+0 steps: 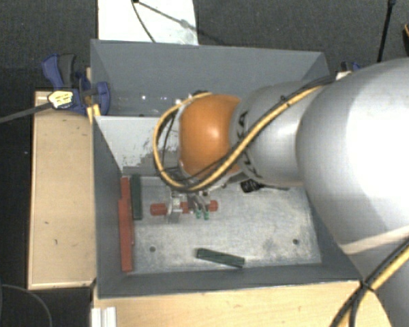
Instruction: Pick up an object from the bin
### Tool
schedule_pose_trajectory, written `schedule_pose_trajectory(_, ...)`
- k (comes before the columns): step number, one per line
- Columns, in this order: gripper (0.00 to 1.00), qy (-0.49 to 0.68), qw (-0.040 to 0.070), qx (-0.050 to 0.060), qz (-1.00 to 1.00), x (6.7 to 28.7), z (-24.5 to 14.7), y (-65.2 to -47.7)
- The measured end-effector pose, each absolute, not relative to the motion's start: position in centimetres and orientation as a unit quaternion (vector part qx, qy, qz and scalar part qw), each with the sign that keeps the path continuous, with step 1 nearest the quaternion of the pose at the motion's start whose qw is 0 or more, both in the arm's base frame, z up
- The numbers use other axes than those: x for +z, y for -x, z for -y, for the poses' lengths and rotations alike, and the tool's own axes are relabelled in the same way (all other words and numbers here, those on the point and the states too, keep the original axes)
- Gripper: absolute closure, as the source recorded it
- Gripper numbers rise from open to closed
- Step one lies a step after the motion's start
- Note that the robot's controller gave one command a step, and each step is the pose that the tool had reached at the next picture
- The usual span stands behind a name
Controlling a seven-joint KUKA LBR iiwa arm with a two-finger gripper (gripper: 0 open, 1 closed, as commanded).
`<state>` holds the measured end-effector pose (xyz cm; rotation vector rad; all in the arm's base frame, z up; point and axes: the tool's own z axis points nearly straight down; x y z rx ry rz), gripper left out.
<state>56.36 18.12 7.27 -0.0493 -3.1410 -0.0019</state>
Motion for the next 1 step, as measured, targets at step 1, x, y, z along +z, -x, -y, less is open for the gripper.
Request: schedule_pose_trajectory(1,1.0,0.068,-0.005,-0.003,0.998,22.04,-20.52,-54.97)
